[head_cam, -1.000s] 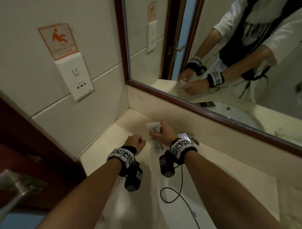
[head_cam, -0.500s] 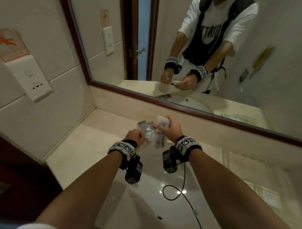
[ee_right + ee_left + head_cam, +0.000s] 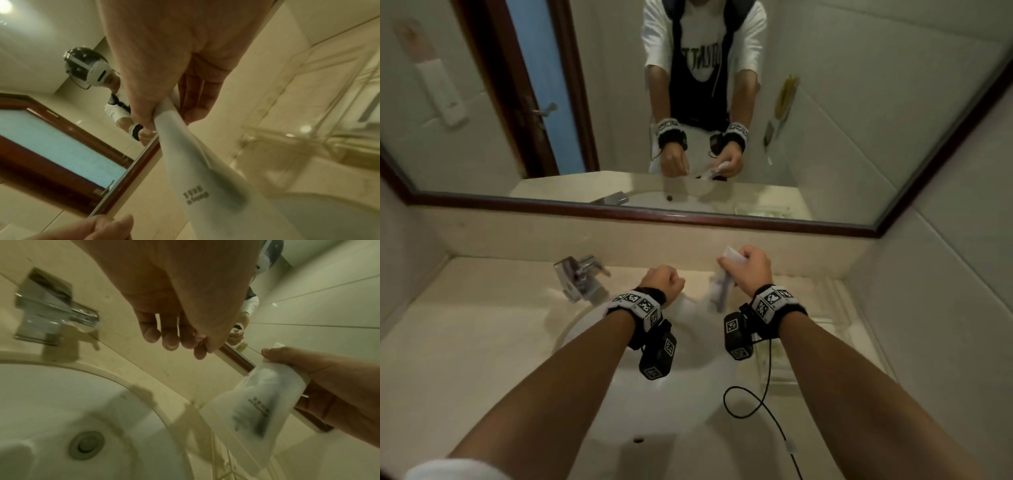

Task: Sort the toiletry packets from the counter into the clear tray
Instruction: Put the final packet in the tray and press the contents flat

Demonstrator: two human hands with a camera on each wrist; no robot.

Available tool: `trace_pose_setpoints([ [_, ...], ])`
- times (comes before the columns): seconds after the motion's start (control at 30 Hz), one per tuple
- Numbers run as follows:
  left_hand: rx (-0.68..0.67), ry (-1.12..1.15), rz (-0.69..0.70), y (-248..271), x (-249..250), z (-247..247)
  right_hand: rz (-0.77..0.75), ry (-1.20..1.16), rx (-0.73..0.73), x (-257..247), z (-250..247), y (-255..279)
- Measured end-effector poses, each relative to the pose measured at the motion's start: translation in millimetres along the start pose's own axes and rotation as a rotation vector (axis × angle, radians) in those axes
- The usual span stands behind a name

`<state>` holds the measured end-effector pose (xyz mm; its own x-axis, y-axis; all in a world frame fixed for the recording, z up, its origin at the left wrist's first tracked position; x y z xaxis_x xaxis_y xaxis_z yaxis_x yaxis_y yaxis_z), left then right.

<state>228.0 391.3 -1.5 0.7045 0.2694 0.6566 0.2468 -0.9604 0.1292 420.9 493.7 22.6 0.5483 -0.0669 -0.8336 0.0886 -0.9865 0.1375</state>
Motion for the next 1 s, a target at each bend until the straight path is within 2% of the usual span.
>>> trace_pose_setpoints([
  [0.23,-0.076,-0.003,0.085,-4.8,61.0,62.7,0.089,-0.050,0.172,66.2,-83.4,8.2],
  [0.5,-0.137,-0.007,0.194,1.9,119.7,128.4,0.176,-0.165,0.264,137.4,-153.6,22.2],
  [0.73,-0.166,-0.049,0.256,11.7,148.2,164.1,0.314,-0.272,0.327,192.2,-183.6,32.0],
  [1.0,-0.196,-0.076,0.240,19.8,147.2,190.4,0.349,-0.231,0.318,228.9,-191.9,38.3],
])
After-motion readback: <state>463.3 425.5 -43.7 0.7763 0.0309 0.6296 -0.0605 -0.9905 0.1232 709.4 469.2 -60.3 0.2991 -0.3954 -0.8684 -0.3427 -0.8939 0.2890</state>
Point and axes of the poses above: each hand's wrist, its own y-axis away from the middle knuckle, its own z-axis out of the palm, x = y × z, the point moved 10 cm from there along -y, towards the middle knuckle, and after that the axes turned 8 degrees about z, right-handed, at the moved point
